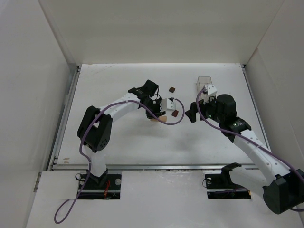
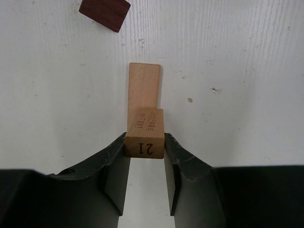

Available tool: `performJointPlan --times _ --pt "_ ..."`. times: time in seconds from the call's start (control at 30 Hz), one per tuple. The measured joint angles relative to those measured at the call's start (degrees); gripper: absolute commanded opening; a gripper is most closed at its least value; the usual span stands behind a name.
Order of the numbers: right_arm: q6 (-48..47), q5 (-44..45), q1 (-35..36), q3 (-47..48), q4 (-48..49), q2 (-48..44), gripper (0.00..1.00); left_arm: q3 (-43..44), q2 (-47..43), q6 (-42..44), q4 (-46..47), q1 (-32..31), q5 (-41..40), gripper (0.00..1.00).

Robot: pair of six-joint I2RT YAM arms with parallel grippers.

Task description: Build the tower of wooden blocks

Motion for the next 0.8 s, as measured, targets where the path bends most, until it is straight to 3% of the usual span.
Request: performJointPlan --times 0.8 --pt "0.00 0.00 0.00 0.00 0.00 0.28 1.00 0.00 0.74 -1.18 1.84 0.11 1.36 0.30"
